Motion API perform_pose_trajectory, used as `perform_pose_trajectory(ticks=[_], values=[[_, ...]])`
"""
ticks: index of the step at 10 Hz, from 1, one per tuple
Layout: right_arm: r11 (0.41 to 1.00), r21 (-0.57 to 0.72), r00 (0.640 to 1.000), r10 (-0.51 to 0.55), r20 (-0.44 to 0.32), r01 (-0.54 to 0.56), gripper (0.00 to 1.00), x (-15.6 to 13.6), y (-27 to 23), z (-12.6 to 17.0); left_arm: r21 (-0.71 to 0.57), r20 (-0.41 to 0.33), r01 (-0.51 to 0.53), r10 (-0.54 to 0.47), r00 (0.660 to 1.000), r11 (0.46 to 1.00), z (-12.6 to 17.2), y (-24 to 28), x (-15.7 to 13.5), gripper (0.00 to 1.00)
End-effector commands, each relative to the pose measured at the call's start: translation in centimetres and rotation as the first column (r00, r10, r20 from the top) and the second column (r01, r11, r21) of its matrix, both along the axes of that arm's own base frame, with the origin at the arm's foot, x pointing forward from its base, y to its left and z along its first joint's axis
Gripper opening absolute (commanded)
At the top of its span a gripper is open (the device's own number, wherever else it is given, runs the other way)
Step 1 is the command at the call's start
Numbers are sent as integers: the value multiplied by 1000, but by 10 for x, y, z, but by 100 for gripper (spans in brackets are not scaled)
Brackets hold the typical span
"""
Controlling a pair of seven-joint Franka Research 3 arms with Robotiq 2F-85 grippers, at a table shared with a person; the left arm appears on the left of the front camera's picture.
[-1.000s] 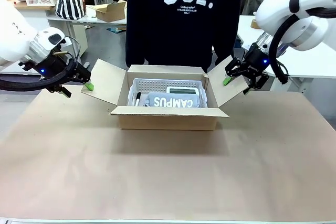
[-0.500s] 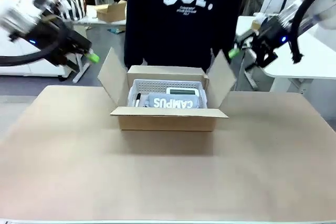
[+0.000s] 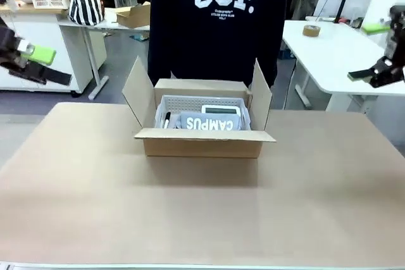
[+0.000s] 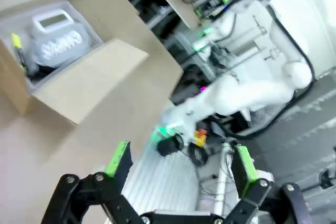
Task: Pack the gift set into the box.
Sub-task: Lift both hands away from the flaps of the Package Box, then press and hold the closed box until the human finishes sealing it.
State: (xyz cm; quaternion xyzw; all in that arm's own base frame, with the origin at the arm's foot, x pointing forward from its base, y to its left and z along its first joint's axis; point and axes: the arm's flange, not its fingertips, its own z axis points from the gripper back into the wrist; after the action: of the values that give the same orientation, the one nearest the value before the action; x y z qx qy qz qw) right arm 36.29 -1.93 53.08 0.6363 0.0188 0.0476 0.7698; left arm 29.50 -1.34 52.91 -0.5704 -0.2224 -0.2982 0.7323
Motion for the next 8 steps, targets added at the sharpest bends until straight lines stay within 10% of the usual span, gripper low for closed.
perform_pose_trajectory(ticks=[1, 2, 8], values=[[988, -120, 995, -102, 2, 101, 100, 28, 22, -29, -25, -139, -153, 148, 979, 988, -28, 8, 37, 100], [1000, 0, 1000, 0, 0, 0, 100, 0, 0, 0, 0, 0, 0, 0, 1000, 1000, 0, 0, 0, 100], [1000, 0, 1000, 0, 0, 0, 100, 0, 0, 0, 0, 0, 0, 0, 1000, 1000, 0, 0, 0, 100]])
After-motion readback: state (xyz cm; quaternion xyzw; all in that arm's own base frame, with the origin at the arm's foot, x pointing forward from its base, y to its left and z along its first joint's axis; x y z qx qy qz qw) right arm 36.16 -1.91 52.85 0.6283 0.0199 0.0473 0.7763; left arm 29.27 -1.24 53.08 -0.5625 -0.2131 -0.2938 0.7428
